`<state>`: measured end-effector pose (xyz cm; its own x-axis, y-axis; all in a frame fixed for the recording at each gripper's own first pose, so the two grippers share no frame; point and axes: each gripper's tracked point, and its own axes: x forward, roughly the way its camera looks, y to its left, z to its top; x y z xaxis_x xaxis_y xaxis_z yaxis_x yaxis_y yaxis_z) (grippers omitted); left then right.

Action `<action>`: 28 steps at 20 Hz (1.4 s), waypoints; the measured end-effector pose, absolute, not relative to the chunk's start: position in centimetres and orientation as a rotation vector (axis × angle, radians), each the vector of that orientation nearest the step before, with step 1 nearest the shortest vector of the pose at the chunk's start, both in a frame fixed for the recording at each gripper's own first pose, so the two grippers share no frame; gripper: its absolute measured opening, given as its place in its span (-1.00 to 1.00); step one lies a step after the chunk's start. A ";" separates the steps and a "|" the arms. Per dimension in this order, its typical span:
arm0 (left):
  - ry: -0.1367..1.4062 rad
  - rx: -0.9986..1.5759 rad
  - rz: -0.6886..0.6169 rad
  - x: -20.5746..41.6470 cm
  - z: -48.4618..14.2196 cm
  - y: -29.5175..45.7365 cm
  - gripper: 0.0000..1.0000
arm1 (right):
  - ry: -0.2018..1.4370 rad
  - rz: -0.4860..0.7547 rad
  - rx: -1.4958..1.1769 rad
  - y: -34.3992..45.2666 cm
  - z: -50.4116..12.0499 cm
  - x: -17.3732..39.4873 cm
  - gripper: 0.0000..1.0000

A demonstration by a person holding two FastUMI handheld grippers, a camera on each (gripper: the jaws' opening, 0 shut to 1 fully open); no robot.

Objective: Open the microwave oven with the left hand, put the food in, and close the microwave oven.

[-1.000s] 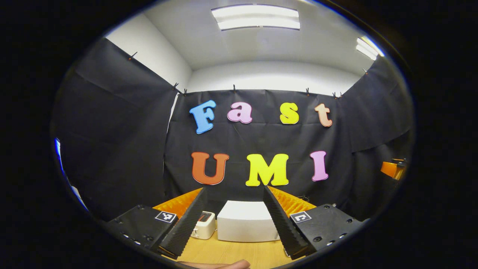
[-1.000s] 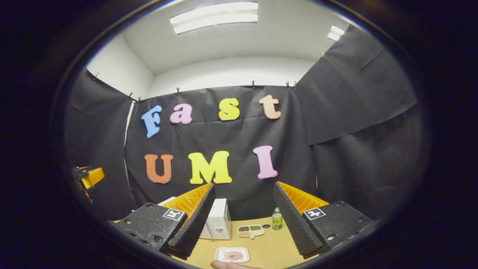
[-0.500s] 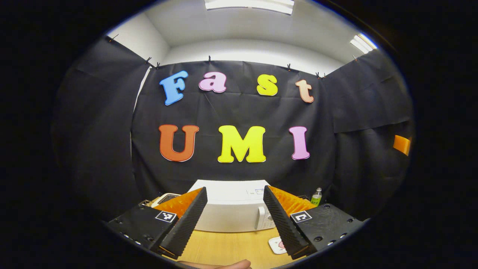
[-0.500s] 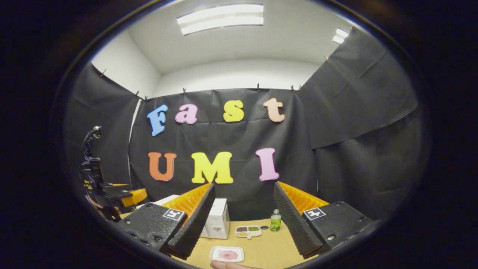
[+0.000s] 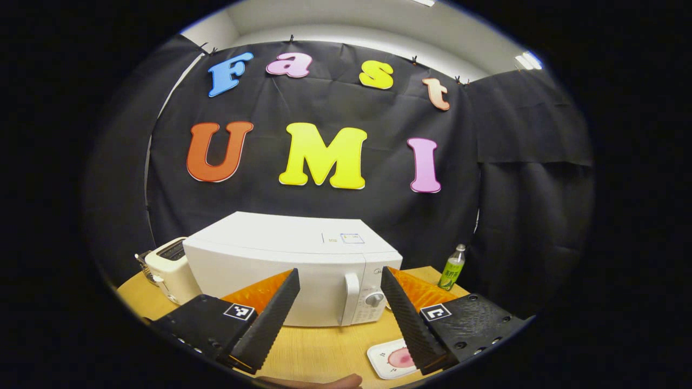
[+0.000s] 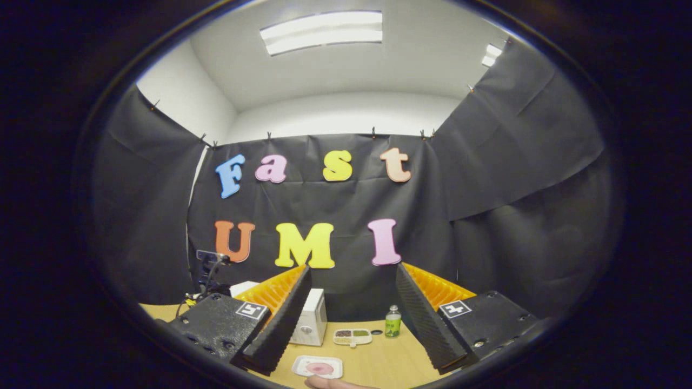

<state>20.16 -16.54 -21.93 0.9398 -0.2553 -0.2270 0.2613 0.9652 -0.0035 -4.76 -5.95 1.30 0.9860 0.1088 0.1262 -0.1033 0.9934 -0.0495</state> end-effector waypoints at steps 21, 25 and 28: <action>0.244 0.006 -0.119 28.3 -33.8 -18.8 0.55 | -0.057 0.077 -0.021 -13.2 -3.9 2.4 1.00; 0.235 0.032 -0.121 28.3 -33.7 -19.4 0.36 | -0.011 0.074 0.001 -13.7 -6.3 4.2 1.00; 0.216 0.076 -0.132 28.0 -33.6 -20.8 -0.40 | 0.033 0.058 0.028 -14.7 -8.3 5.3 1.00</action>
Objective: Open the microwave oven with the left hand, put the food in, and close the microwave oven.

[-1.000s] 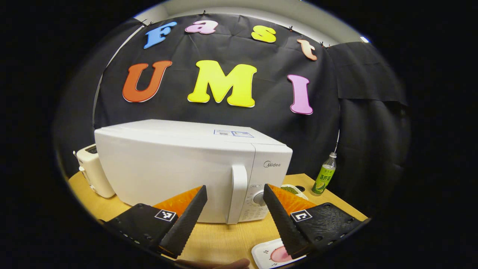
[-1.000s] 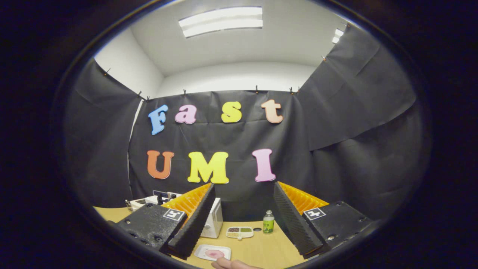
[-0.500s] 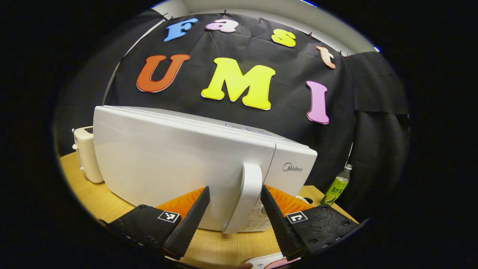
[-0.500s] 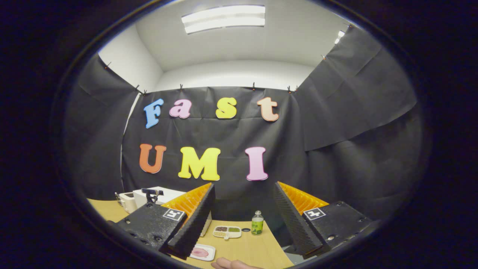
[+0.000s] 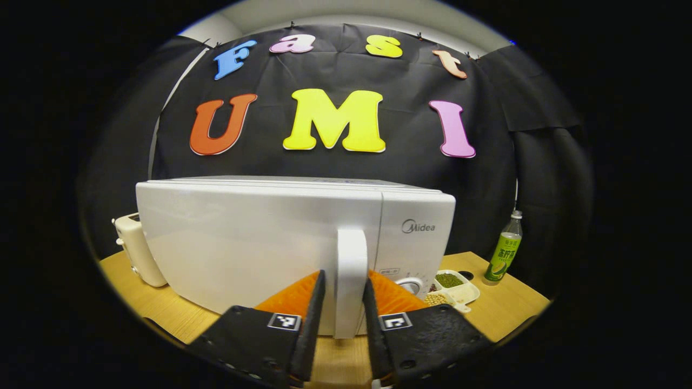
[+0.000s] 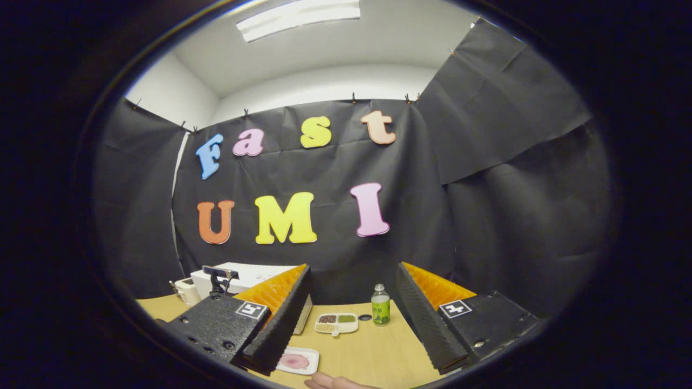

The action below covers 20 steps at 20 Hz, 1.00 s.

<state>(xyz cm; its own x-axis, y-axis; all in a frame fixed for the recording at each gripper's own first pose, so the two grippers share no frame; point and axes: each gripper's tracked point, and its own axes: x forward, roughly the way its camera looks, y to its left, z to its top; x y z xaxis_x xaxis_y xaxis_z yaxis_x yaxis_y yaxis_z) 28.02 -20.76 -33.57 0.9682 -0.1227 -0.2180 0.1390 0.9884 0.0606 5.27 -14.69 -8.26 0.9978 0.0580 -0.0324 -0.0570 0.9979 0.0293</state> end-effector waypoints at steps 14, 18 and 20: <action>0.240 0.048 -0.184 27.5 -33.9 -20.8 -1.00 | -0.002 0.063 0.023 -13.3 -10.2 5.3 1.00; 0.178 0.075 -0.231 22.8 -32.5 -19.4 -1.00 | 0.023 0.049 0.016 -13.4 -11.1 5.7 1.00; 0.201 0.060 -0.268 20.4 -32.7 -18.4 -1.00 | 0.037 0.051 0.016 -13.1 -11.8 5.7 0.82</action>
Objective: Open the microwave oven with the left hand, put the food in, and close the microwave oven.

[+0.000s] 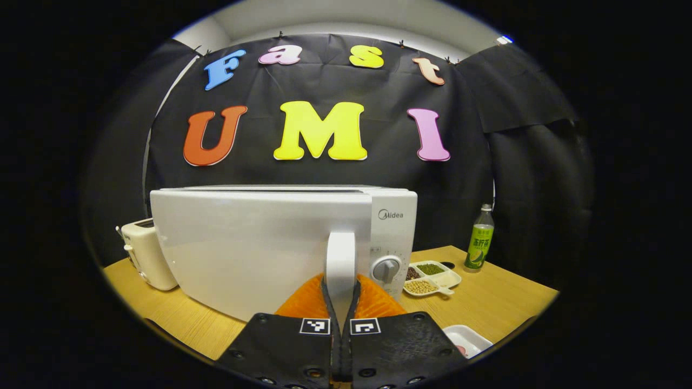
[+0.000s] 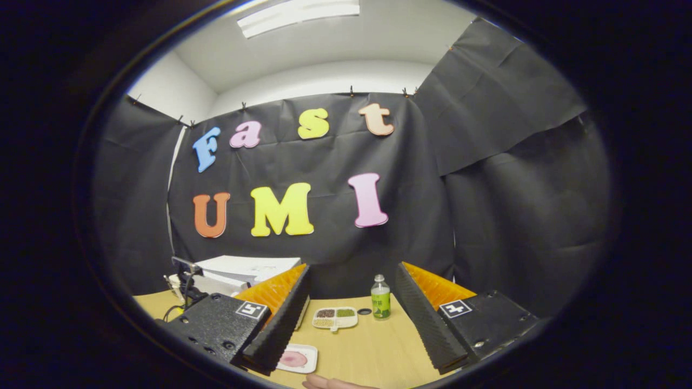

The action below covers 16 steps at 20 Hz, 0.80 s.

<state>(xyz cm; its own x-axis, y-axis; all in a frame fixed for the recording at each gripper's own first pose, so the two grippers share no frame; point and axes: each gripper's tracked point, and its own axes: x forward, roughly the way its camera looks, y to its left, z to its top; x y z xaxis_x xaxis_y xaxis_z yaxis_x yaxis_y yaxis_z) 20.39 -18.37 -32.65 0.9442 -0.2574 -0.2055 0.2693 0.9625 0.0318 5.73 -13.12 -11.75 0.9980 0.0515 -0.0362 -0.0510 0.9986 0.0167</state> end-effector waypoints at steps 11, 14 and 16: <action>0.168 0.080 -0.325 10.8 -31.0 -10.4 -1.00 | 0.110 0.082 -0.041 -8.0 -14.0 4.1 0.83; 0.163 0.094 -0.310 8.8 -30.8 -7.4 -0.87 | 0.129 0.125 -0.035 -5.3 -14.0 3.1 1.00; 0.163 0.114 -0.268 7.1 -30.3 -4.4 -0.61 | 0.128 0.146 -0.034 -3.7 -13.8 2.3 1.00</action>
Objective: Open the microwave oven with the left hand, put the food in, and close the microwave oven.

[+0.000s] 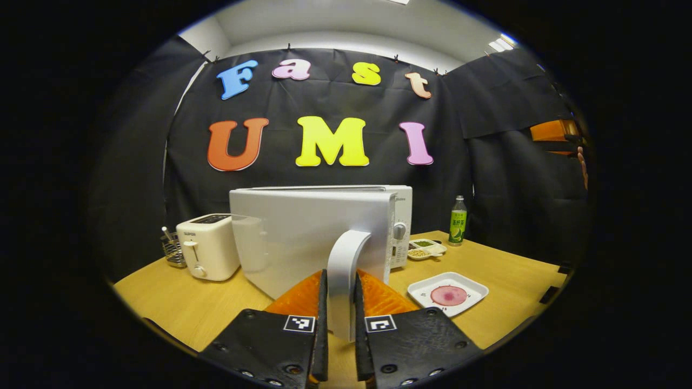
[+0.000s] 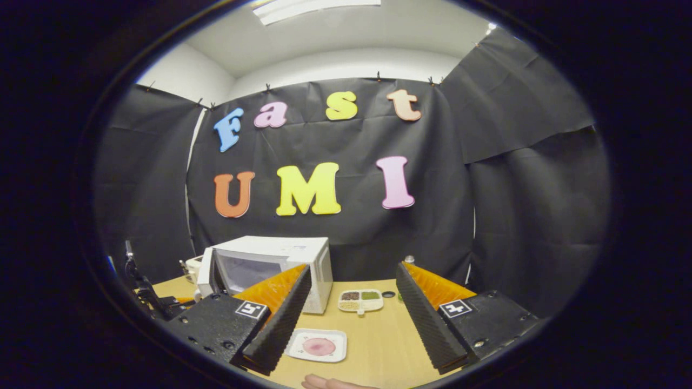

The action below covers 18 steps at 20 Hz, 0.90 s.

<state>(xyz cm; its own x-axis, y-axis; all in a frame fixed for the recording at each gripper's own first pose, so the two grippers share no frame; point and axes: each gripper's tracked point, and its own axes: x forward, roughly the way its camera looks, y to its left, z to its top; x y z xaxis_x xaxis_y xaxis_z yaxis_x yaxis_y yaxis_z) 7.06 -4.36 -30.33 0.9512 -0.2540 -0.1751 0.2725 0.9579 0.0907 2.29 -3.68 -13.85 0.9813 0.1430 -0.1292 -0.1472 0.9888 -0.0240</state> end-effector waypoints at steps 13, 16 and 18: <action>0.162 0.064 0.014 -3.7 -22.3 10.6 0.90 | 0.255 0.186 -0.121 2.0 -17.1 1.1 0.83; 0.130 0.072 0.014 -3.7 -19.9 10.4 0.91 | 0.331 0.174 -0.144 1.3 -18.6 2.4 0.83; 0.122 0.086 0.007 -3.0 -18.8 9.8 0.91 | 0.425 0.176 -0.174 0.5 -20.9 3.5 0.84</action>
<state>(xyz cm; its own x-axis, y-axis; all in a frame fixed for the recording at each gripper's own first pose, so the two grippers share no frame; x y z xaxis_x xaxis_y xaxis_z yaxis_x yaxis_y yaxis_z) -3.01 9.81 -18.78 0.9925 0.0121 -0.1215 -0.0016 0.9963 0.0857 3.50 0.50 -20.88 0.8965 0.1328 -0.4228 -0.2051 0.9700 -0.1302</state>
